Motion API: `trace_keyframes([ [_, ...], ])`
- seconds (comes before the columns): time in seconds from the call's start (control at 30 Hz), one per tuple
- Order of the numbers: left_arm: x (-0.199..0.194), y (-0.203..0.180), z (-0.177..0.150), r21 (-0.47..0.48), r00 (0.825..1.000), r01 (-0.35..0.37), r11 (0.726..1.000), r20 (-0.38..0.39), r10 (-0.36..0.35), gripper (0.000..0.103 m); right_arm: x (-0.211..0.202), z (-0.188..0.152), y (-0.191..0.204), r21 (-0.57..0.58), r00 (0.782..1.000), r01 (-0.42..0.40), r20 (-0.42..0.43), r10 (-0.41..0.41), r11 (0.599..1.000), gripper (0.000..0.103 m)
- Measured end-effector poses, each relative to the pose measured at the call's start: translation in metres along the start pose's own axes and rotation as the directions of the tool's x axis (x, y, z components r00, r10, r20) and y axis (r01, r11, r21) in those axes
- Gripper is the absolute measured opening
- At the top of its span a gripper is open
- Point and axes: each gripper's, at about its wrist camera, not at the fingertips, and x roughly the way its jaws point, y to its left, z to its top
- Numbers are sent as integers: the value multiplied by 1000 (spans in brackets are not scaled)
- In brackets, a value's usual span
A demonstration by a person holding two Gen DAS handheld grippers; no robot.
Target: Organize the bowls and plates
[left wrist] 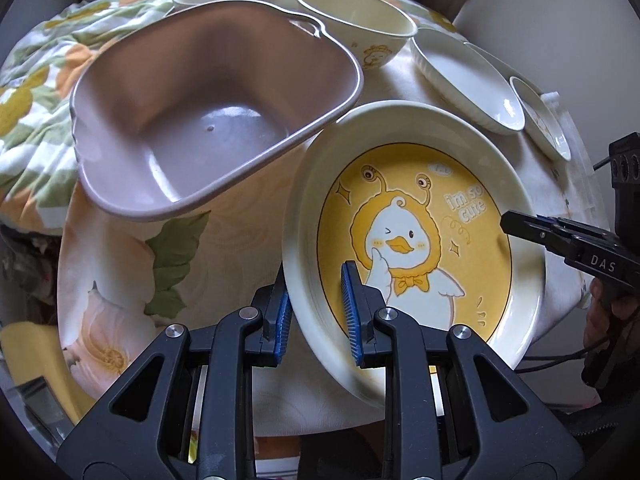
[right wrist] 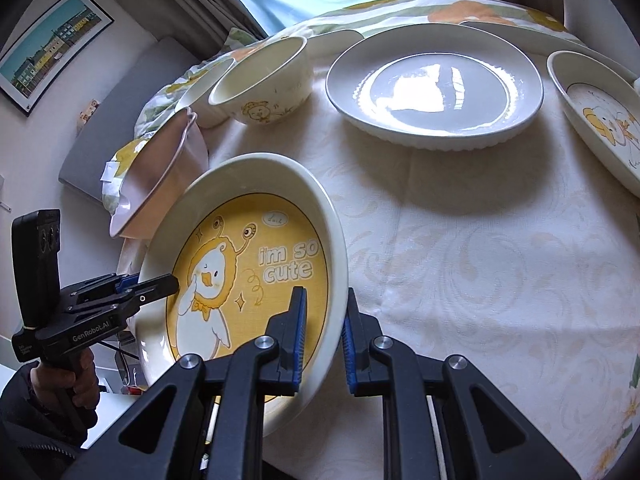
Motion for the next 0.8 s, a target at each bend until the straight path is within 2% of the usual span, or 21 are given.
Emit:
trace_keyframes([
  [0.13,2,-2,0,3,1000,-19,1000,4,19,20,1,0,5,-28,1000,19,12,-19,999,15],
  [0.5,4,-7,1,4,999,-30,1000,16,30,20,5,4,13,-72,996,82,-26,-85,994,15],
  [0.6,5,-8,0,11,999,-36,999,15,36,23,6,5,15,-75,995,90,-30,-93,993,15],
  [0.67,6,-11,0,23,999,-42,999,12,42,32,6,4,13,-61,996,86,-27,-87,994,15],
  [0.73,8,-16,-2,42,998,-66,997,11,66,71,5,3,12,-49,997,80,-21,-81,996,17],
  [0.77,7,-18,-3,49,997,-79,996,22,78,76,6,3,13,-44,997,74,-23,-75,996,23],
  [0.8,7,-20,-5,56,996,-83,995,32,81,77,7,2,13,-42,997,71,-27,-73,997,31],
])
